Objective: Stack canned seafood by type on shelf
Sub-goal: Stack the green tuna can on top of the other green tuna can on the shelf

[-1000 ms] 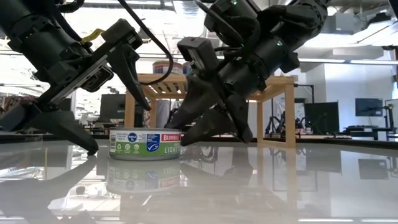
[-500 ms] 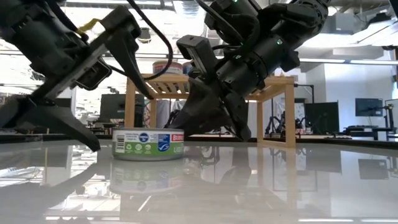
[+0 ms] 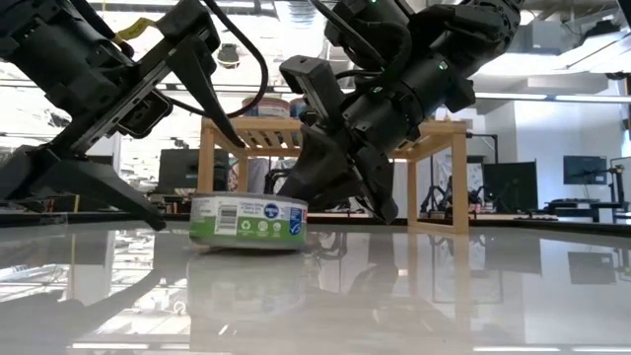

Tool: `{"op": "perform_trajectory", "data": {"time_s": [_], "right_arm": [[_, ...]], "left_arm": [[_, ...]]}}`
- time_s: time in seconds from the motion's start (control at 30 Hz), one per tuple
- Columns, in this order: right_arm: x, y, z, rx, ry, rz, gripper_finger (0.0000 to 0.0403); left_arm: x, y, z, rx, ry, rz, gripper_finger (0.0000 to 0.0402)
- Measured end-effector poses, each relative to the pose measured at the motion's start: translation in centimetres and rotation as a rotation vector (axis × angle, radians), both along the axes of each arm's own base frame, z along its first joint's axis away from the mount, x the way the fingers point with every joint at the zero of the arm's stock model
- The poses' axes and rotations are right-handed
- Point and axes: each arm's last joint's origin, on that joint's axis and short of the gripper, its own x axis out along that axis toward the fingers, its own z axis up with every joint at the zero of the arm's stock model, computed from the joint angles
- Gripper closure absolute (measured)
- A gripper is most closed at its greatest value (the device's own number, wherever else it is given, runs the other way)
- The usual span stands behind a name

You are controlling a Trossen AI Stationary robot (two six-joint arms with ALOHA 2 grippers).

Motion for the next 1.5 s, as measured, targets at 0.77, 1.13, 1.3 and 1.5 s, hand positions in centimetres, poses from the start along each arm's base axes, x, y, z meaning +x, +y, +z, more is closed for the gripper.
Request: {"op": "perform_trajectory", "data": {"time_s": [0.77, 1.13, 1.3, 1.5], "right_arm": [[-0.3, -0.1, -0.4, 0.012, 0.058, -0.019, 0.0374], [-0.6, 0.5, -0.6, 0.015, 0.087, -0.012, 0.0374], [-0.7, 0.8, -0.6, 0.015, 0.084, -0.003, 0.0374], [-0.7, 1.0, -0.7, 0.015, 0.081, 0.001, 0.0374]], "left_arm": [[0.2, -0.5, 0.3, -0.06, -0.057, 0.009, 0.0099], [1.6, -3.9, -2.3, -0.071, -0.105, 0.186, 0.0099], [1.8, -3.7, -2.2, -0.045, -0.134, 0.217, 0.0099], [2.8, -2.3, -2.1, -0.031, -0.127, 0.229, 0.01]]}}
